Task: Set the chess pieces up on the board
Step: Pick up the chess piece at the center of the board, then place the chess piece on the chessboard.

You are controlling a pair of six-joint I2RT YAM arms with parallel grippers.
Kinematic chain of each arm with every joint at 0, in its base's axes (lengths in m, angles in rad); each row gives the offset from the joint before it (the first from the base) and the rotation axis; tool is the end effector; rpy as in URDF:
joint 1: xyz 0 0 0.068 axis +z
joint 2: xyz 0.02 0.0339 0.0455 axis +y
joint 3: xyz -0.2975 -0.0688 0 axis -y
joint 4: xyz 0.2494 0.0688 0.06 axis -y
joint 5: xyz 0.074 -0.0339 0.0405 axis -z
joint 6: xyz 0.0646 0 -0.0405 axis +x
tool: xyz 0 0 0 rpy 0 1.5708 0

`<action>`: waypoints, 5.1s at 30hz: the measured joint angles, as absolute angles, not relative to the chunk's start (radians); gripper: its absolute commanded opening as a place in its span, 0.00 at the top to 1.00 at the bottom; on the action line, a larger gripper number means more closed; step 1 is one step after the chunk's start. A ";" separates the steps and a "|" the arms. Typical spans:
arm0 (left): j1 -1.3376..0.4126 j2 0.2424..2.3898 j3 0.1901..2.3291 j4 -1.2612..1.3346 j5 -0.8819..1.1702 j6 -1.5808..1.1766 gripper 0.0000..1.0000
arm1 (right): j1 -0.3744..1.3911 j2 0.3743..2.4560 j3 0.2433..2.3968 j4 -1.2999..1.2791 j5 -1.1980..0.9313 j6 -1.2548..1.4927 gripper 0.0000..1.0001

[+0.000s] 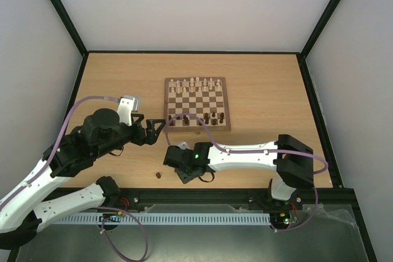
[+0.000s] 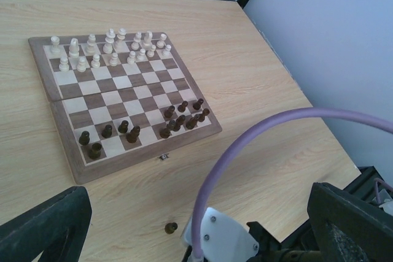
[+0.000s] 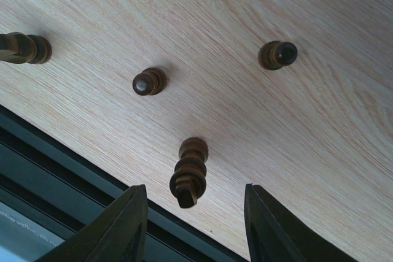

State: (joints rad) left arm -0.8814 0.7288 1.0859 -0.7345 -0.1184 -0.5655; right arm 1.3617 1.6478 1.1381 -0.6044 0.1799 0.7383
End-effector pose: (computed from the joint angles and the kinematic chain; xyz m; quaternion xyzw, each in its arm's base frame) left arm 0.0944 -0.1026 0.4041 0.0971 0.8207 -0.3346 0.4528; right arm 0.0841 0.3405 0.2173 -0.2782 0.9296 0.1520 0.1881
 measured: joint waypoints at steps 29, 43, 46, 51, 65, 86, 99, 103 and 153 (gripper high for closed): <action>-0.881 0.661 1.072 -0.725 -0.181 -0.587 0.00 | 1.256 1.640 1.257 -0.689 0.186 0.648 0.95; -0.881 0.654 1.040 -0.708 -0.198 -0.579 0.01 | 0.942 1.755 1.588 -0.810 0.230 0.422 0.96; -0.881 0.676 1.037 -0.702 -0.203 -0.572 0.01 | 0.902 1.823 1.637 -0.819 0.226 0.389 0.96; -0.881 0.694 1.026 -0.697 -0.208 -0.564 0.01 | 0.863 1.901 1.677 -0.823 0.212 0.347 0.96; -0.881 0.701 1.013 -0.684 -0.219 -0.557 0.01 | 0.844 2.019 1.707 -0.826 0.172 0.300 0.95; -0.881 0.702 1.012 -0.682 -0.221 -0.557 0.01 | 0.826 2.050 1.708 -0.821 0.163 0.295 0.93; -0.881 0.719 1.007 -0.671 -0.221 -0.557 0.01 | 0.811 2.051 1.706 -0.806 0.154 0.290 0.82; -0.881 0.720 1.006 -0.670 -0.221 -0.557 0.01 | 0.811 2.051 1.706 -0.804 0.146 0.289 0.80; -0.881 0.742 1.000 -0.662 -0.205 -0.558 0.01 | 0.783 2.044 1.672 -0.764 0.104 0.270 0.86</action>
